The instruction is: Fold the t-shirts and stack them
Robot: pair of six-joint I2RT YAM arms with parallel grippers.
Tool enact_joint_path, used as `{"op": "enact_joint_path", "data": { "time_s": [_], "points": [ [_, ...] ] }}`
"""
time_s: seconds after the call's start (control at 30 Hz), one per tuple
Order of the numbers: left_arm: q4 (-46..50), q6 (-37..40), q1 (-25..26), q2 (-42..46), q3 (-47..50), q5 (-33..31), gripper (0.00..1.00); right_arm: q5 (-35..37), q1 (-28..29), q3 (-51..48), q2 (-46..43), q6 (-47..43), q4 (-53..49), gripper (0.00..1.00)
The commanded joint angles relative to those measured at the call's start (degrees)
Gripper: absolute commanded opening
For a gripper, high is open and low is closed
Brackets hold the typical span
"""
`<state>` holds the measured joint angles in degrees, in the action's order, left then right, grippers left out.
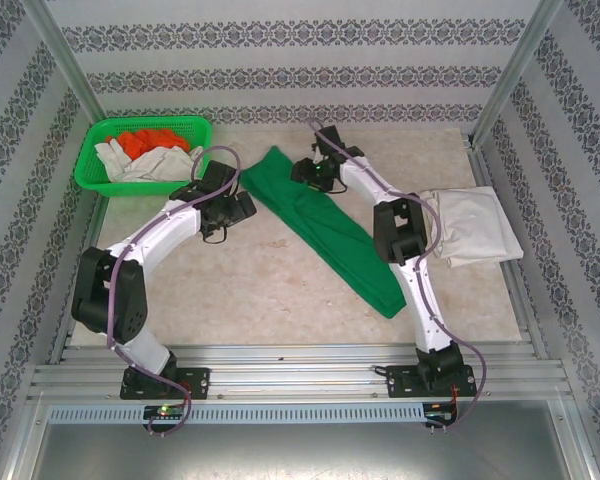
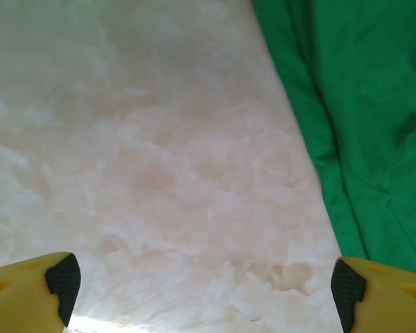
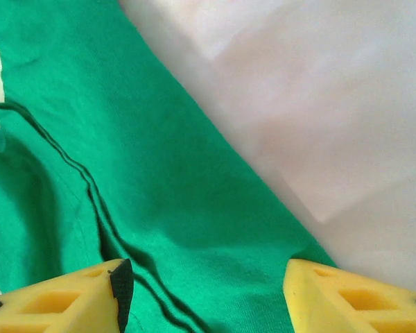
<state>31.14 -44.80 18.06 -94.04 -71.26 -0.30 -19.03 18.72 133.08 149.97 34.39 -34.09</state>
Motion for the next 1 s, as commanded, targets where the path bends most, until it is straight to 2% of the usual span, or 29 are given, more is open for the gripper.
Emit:
{"op": "enact_joint_path", "data": {
  "time_s": [0.0,0.27,0.4,0.47,0.7,0.83,0.97],
  "points": [
    [-6.5,0.4,0.9,1.0,-1.1,1.3,0.94,6.2,-4.5,0.3,0.1,0.4,-4.0,0.61],
    [-5.4,-4.0,0.9,0.1,-0.1,0.5,1.0,7.6,-11.4,3.8,-0.1,-0.2,-5.7,0.6],
    [-8.3,-4.3,0.9,-0.3,1.2,2.2,1.0,8.1,-12.9,0.0,-6.2,-4.1,-6.6,0.62],
    [-9.1,-3.3,0.9,-1.0,0.6,3.0,1.0,8.5,-12.8,-7.4,-11.5,-5.7,-4.5,0.63],
    [-11.2,3.2,1.0,-2.7,-1.7,7.0,1.0,10.1,-12.4,-46.1,-36.5,-3.2,8.8,0.63],
    [-12.2,5.0,1.0,-2.7,-1.5,8.0,1.0,12.2,-10.7,-62.9,-47.1,-2.5,9.2,0.63],
    [-13.1,5.3,1.0,-2.9,-0.8,9.0,1.0,14.2,-6.6,-71.8,-54.3,-4.0,5.6,0.61]
  ]
}}
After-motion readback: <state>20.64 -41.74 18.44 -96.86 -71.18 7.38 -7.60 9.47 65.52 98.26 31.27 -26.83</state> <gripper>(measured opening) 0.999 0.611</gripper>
